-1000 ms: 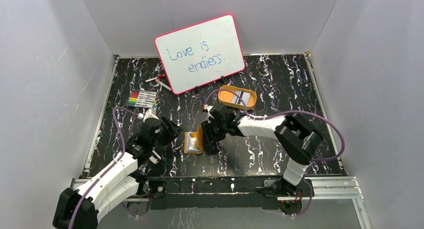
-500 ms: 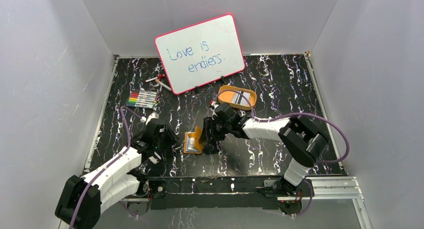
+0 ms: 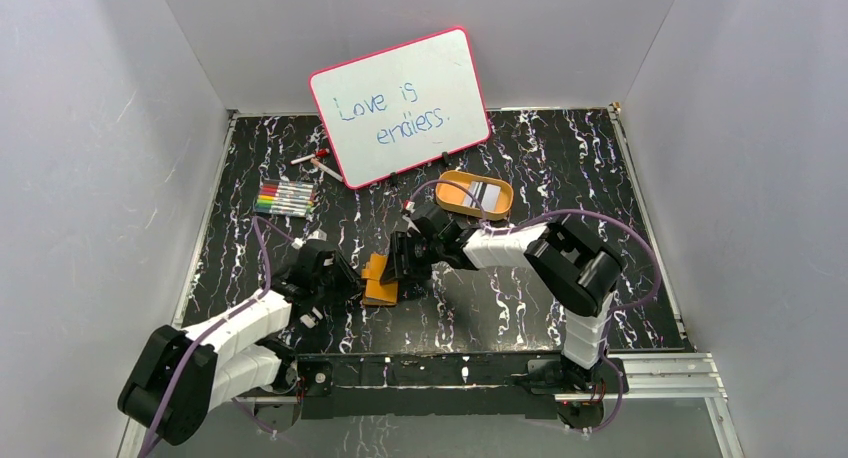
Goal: Put the credit cards into the card holder
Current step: Pick up the card holder from the center of the board.
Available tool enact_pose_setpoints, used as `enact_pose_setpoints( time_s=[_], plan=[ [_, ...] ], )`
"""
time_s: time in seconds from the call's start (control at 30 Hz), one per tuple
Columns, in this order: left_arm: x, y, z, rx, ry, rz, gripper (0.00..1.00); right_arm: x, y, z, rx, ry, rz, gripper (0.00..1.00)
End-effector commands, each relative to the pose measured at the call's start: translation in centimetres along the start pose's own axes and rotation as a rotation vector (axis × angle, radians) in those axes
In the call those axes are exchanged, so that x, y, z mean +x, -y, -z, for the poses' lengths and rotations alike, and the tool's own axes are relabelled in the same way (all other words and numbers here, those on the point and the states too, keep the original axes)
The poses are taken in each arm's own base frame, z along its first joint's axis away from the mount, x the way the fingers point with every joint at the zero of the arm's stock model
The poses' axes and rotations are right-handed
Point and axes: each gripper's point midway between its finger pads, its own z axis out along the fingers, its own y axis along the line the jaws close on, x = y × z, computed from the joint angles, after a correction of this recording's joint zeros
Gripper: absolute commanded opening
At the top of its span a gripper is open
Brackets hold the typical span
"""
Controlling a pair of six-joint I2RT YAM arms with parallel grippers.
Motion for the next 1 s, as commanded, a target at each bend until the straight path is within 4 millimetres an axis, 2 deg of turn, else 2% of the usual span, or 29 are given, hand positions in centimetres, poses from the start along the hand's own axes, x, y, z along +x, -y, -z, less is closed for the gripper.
enact_pose_setpoints(
  time_s=[0.0,0.1,0.2,0.4,0.53,0.63,0.73,0.97],
  plan=[
    [1.7,-1.0,-0.4,0.001,-0.063,0.006,0.20,1.7,1.2,-1.5,0.058,-0.072,-0.015,0.61],
    [2.0,-0.7,-0.5,0.026,-0.078,0.008,0.18,2.1,1.2,-2.1,0.048,-0.087,-0.033,0.59],
    [2.1,-0.6,-0.6,0.034,-0.084,0.007,0.17,2.1,1.1,-2.8,0.039,-0.095,-0.036,0.53],
    [1.9,-0.3,-0.3,0.040,-0.079,-0.006,0.16,1.8,0.5,-2.7,0.014,-0.077,-0.032,0.19],
    [1.3,0.2,0.3,0.050,-0.049,-0.004,0.17,1.0,-0.6,-1.7,-0.005,-0.037,-0.003,0.08],
    [0.3,0.5,1.1,0.036,-0.010,-0.004,0.17,0.3,-1.7,-0.8,-0.026,-0.012,0.032,0.00],
    [-0.8,1.0,2.3,0.031,0.040,-0.004,0.18,-0.5,-2.3,0.7,-0.002,0.024,0.082,0.00],
    [-3.7,3.1,6.2,0.053,0.162,-0.004,0.24,-2.4,-1.1,6.2,0.219,0.117,0.234,0.00]
  ],
)
